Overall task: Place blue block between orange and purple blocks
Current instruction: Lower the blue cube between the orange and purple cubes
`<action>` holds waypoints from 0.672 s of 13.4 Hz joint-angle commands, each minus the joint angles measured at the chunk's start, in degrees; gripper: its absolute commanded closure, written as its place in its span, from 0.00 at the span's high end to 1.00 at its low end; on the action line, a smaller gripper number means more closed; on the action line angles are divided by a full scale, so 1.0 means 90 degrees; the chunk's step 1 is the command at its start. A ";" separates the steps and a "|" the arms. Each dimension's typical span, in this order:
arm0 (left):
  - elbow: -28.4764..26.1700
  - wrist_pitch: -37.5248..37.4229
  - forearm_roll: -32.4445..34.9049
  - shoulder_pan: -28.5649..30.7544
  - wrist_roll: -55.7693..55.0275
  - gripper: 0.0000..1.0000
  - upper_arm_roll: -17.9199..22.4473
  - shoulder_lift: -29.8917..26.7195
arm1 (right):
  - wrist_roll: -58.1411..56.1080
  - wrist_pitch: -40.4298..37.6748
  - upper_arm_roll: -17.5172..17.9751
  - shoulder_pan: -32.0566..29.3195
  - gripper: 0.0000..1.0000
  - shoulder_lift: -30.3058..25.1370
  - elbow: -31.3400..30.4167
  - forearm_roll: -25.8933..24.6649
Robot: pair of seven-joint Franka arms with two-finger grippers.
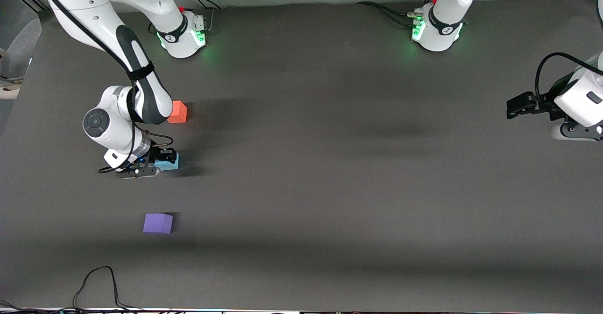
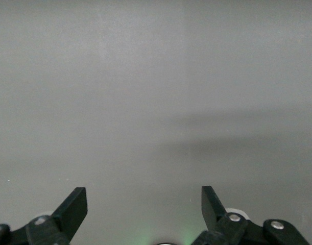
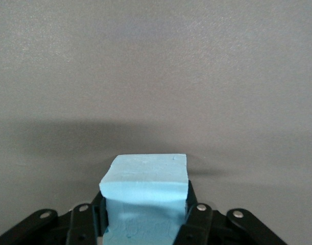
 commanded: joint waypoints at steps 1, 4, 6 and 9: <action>0.0093 -0.0090 -0.0029 -0.0054 0.0017 1.00 0.0035 0.0024 | -0.0403 0.0148 -0.0015 0.0047 0.53 0.0134 0.0093 0.0453; 0.0093 -0.0071 -0.0038 -0.0045 0.0115 1.00 0.0035 0.0043 | -0.0413 0.0090 0.0024 0.0067 1.00 0.0106 0.0122 0.0728; 0.0103 -0.0051 -0.0038 -0.0025 0.0135 1.00 0.0035 0.0053 | -0.0365 -0.0007 0.0014 0.0115 1.00 -0.0186 0.0180 0.0728; 0.0123 -0.0042 -0.0038 -0.0054 0.0135 1.00 0.0035 0.0053 | -0.0248 -0.1321 -0.0064 0.0194 1.00 -0.0947 0.0638 0.0728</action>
